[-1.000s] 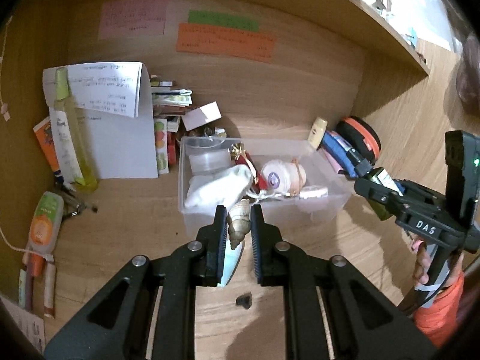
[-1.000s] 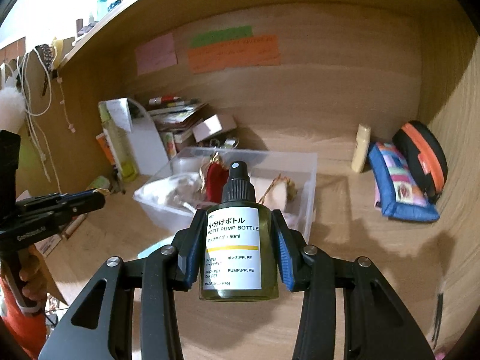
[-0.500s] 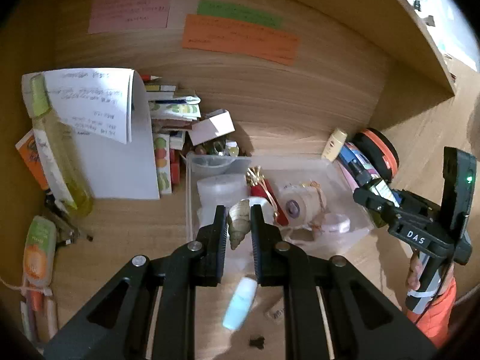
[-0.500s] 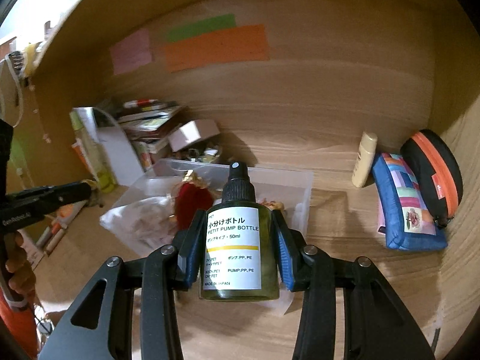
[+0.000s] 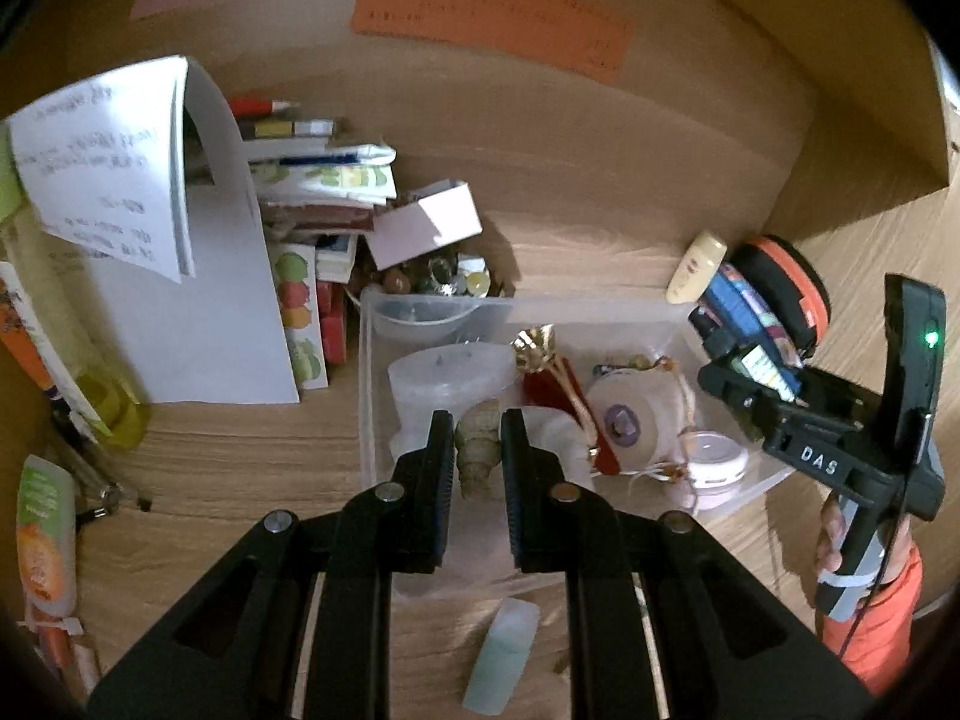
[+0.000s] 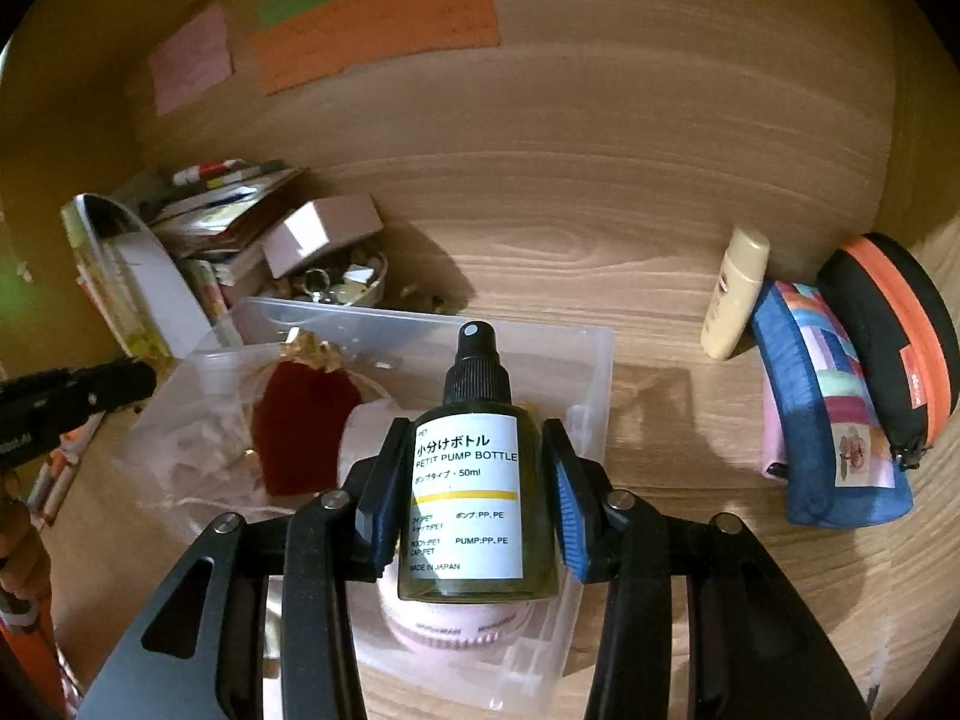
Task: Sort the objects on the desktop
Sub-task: 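Carry the bottle and shell into the clear box and release them, then move both grippers back toward the mint-green tube and small green stamp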
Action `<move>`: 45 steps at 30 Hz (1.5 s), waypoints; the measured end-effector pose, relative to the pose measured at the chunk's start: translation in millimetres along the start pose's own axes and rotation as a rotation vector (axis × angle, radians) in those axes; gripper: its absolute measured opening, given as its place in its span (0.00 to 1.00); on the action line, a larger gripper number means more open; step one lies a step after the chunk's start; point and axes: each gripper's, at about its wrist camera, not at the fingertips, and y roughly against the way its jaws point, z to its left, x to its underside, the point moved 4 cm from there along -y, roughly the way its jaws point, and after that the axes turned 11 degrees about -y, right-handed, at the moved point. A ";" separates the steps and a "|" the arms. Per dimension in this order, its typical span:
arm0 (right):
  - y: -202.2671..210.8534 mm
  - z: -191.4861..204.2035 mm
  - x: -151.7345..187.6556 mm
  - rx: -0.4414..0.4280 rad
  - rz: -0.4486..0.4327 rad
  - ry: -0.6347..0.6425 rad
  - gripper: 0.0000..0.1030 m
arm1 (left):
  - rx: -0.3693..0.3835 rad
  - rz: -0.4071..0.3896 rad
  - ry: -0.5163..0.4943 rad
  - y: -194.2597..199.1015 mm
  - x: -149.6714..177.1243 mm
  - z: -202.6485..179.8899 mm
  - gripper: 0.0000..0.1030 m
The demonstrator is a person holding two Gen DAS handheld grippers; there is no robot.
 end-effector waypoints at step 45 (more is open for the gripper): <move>93.2 68.9 21.9 0.029 -0.206 0.170 0.80 | -0.092 -0.069 -0.070 79.0 28.9 5.7 0.74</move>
